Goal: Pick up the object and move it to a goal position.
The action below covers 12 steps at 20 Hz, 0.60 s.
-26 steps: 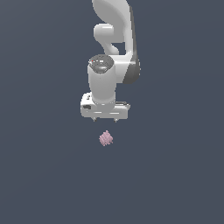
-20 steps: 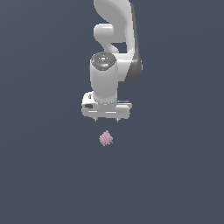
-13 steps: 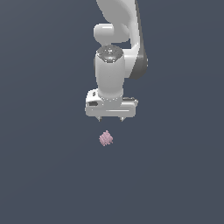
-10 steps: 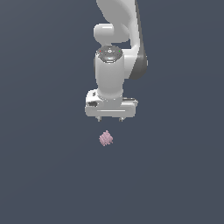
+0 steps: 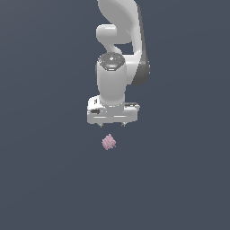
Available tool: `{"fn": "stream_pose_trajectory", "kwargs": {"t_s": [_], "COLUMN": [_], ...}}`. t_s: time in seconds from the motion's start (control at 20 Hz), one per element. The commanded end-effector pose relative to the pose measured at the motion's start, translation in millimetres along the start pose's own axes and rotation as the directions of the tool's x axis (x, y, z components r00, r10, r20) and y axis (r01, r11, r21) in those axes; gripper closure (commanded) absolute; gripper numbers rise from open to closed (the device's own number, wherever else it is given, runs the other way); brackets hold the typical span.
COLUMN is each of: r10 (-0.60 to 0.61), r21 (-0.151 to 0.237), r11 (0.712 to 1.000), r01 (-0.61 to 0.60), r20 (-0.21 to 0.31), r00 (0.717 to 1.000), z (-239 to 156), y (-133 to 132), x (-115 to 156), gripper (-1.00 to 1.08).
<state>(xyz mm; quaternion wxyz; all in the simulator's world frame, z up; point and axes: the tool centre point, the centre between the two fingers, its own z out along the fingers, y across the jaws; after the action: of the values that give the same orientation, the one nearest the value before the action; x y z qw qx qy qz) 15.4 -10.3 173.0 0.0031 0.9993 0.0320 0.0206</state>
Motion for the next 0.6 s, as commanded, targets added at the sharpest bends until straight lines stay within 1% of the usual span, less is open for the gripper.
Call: {"fn": "stream_pose_trajectory", "kwargs": {"t_s": [0.0, 0.3, 0.55], "r10": [-0.04, -0.172, -0.298], "r21": [-0.001, 0.001, 0.007], "r11": [0.999, 0.985, 0.955], "r01": [0.04, 0.172, 0.298], "r20": [0.004, 0.015, 0.024], "r00": [0.999, 0.985, 0.954], "z": [6, 26, 46], "y": [2, 8, 14], "x": [1, 6, 10], "gripper": [-0.92, -0.92, -0.92]}}
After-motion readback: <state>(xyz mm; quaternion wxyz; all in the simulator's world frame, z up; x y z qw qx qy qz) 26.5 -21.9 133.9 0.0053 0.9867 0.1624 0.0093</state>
